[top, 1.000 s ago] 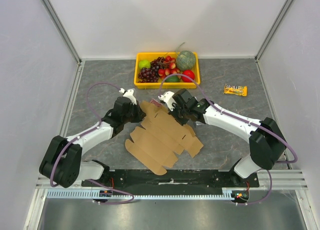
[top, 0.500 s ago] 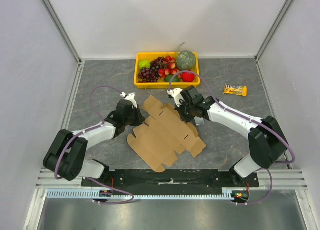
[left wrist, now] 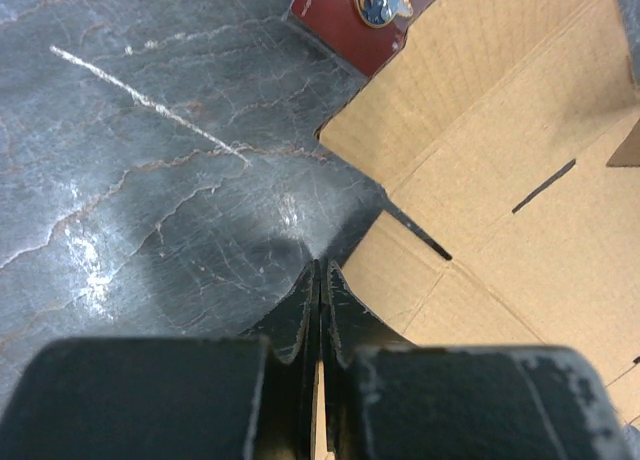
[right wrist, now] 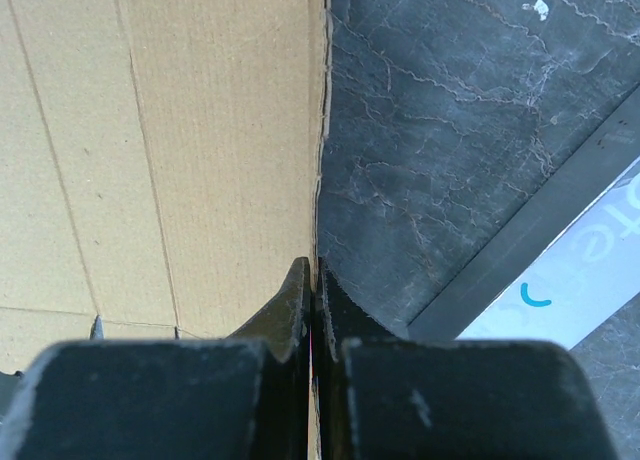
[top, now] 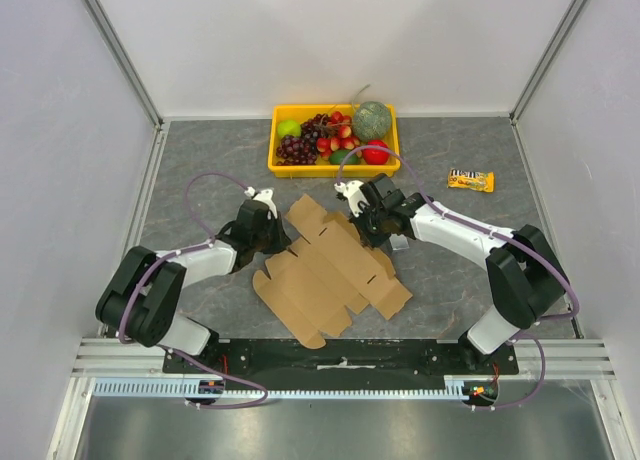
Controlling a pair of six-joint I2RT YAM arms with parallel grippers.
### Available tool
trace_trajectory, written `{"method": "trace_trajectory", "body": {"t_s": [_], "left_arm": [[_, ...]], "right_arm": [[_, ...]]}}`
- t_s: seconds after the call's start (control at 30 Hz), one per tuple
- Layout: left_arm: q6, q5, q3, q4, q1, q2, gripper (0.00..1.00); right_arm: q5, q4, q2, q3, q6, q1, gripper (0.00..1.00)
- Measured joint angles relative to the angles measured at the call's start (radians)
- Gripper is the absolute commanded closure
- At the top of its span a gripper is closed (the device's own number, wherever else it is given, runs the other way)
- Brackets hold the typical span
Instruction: Fold the paper box
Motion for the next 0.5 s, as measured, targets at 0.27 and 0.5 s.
{"method": "trace_trajectory", "body": {"t_s": [0.27,0.5], "left_arm": [[0.0,0.001,0.053,0.0,0.044,0.019,0.96],[0.0,0.031,0.065,0.012,0.095,0.033,0.98]], "right_arm": [[-0.036,0.002,0.0,-0.003,-0.011,-0.001,1.0],[-0.045,0.002,-0.022,-0.007,-0.012,-0.001,1.0]]}}
